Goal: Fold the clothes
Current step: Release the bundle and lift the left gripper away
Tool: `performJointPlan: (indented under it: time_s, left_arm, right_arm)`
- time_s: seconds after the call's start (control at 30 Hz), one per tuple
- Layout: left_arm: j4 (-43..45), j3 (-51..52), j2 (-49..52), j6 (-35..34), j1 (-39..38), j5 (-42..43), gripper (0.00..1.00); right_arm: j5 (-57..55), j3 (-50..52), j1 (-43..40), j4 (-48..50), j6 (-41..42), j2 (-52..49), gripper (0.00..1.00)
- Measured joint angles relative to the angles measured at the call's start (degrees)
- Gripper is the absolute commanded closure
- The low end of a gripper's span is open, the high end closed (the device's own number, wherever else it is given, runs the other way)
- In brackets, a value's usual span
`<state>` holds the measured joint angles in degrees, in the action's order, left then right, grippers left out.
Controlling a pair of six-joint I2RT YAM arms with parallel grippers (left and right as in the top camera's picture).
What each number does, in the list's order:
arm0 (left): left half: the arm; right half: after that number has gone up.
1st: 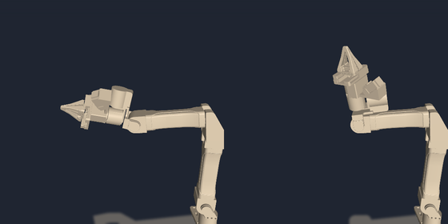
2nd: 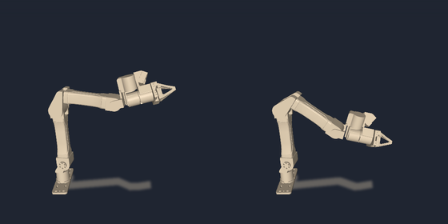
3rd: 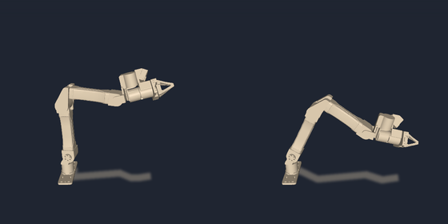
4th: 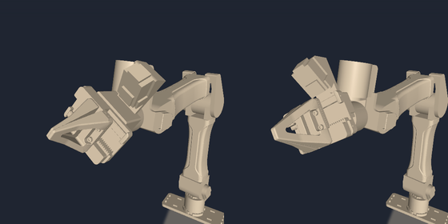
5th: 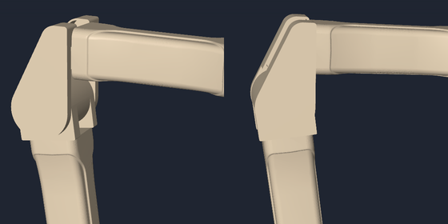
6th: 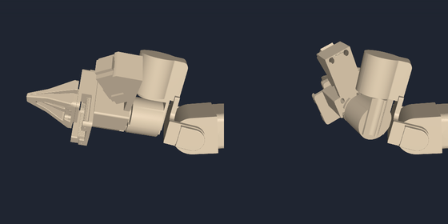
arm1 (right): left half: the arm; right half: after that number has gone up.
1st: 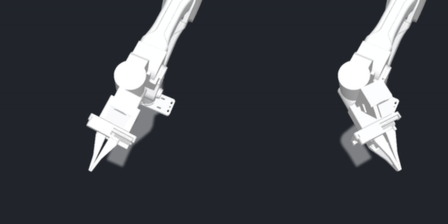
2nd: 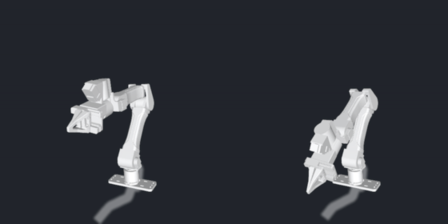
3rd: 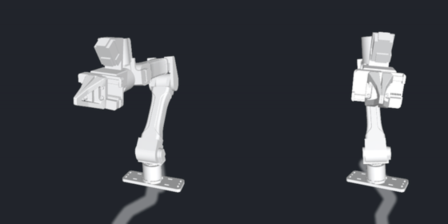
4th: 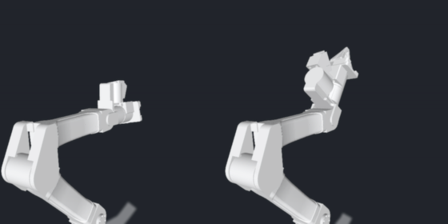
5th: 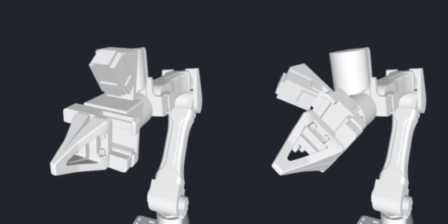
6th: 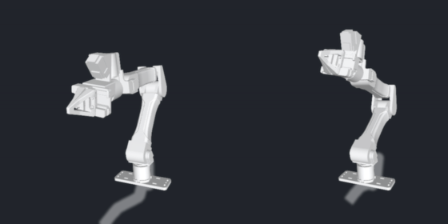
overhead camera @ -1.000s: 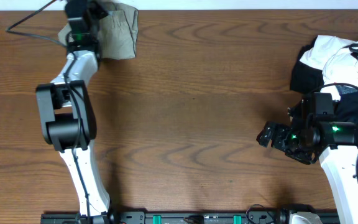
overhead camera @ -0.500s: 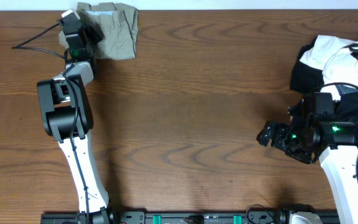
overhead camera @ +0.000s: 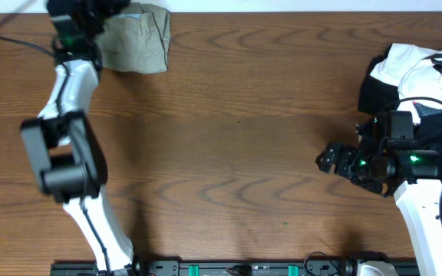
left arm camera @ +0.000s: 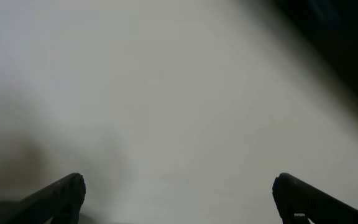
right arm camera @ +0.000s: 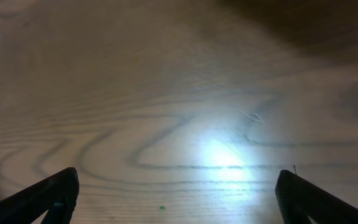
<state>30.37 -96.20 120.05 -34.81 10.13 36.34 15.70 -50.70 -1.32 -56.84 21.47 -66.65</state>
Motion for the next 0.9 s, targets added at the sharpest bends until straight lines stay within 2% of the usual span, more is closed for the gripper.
performJointPlan:
  time_s: [0.1, 0.23, 0.43, 0.57, 0.73, 0.9]
  left_arm:
    - [-7.0, -0.3, -8.0, -2.7, 0.0, 7.9, 0.02]
    - [-21.7, -0.7, -17.5, -2.2, 0.0, 14.0, 0.02]
    - [-44.9, -0.2, -32.8, 5.7, 0.0, 16.2, 0.02]
    - [-60.1, -0.3, -47.5, 12.7, 0.1, 15.3, 0.02]
    - [-70.6, -0.6, -63.2, 17.7, 0.2, 14.3, 0.02]
    - [-76.4, -0.8, -73.2, 19.5, 0.2, 14.3, 0.02]
  right_arm:
    - [2.8, 0.0, 0.0, 0.7, 0.0, 0.0, 0.05]
    - [4.7, -0.2, 0.0, -1.7, 0.2, 0.4, 0.08]
    - [4.0, -4.5, 0.0, -8.4, 0.2, 5.5, 0.08]
    - [2.3, -10.7, 0.0, -12.5, 0.2, 13.4, 0.08]
    - [-0.3, -16.2, 0.0, -17.0, 0.3, 25.1, 0.06]
    - [-2.7, -18.2, 0.0, -20.3, 0.3, 38.1, 0.05]
